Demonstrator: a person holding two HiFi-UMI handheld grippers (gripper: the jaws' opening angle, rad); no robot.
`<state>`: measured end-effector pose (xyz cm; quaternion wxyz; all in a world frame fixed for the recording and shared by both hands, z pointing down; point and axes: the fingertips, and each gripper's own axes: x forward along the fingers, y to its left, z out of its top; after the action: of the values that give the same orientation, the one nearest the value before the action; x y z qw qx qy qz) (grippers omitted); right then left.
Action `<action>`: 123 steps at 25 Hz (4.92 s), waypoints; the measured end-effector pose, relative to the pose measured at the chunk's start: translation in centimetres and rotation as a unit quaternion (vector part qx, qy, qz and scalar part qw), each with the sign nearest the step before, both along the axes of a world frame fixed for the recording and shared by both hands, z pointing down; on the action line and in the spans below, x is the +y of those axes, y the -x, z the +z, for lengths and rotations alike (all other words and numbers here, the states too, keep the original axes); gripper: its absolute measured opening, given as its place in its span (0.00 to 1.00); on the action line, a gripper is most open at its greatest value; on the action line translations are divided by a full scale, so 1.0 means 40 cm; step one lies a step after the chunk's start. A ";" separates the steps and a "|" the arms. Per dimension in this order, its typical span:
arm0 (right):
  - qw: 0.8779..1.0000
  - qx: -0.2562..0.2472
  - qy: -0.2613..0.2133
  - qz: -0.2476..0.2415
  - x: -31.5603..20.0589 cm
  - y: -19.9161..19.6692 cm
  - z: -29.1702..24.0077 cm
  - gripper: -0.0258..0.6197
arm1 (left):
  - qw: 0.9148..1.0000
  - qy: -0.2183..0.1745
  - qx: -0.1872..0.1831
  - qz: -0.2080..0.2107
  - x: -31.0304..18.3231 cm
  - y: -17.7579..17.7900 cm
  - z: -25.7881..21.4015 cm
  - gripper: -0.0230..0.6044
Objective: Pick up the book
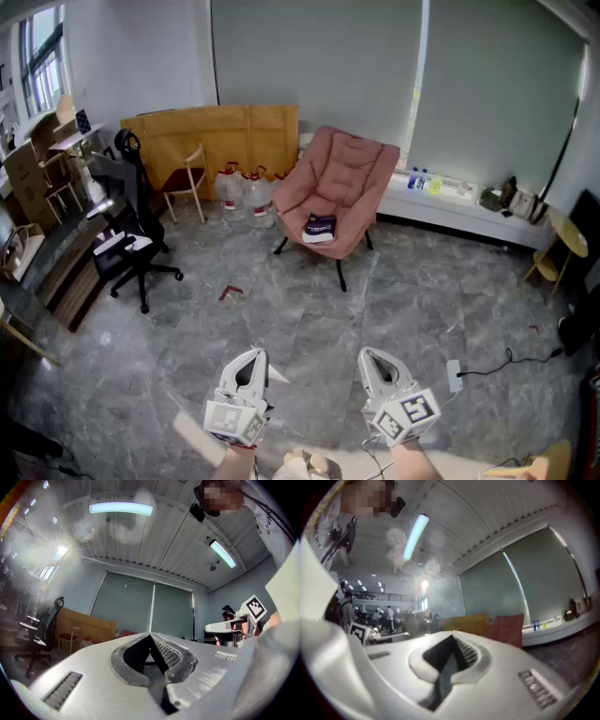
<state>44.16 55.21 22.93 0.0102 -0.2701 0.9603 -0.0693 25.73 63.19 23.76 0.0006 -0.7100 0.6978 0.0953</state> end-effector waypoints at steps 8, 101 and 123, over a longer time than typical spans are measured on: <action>1.000 -0.008 -0.007 -0.011 0.002 0.009 -0.018 0.06 | 1.000 -0.003 0.002 -0.003 -0.002 -0.006 -0.002 0.05; 0.995 0.001 0.003 0.096 -0.882 0.760 0.114 0.06 | 0.992 -0.014 0.007 0.127 -1.004 0.597 0.086 0.05; 0.986 0.000 0.001 0.166 -1.071 0.840 0.111 0.06 | 0.990 -0.002 -0.003 0.142 -1.215 0.699 0.109 0.05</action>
<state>10.55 12.35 27.36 0.0210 -0.4253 0.9022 -0.0678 -2.21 14.57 28.13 -0.0091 -0.8018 0.5900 0.0940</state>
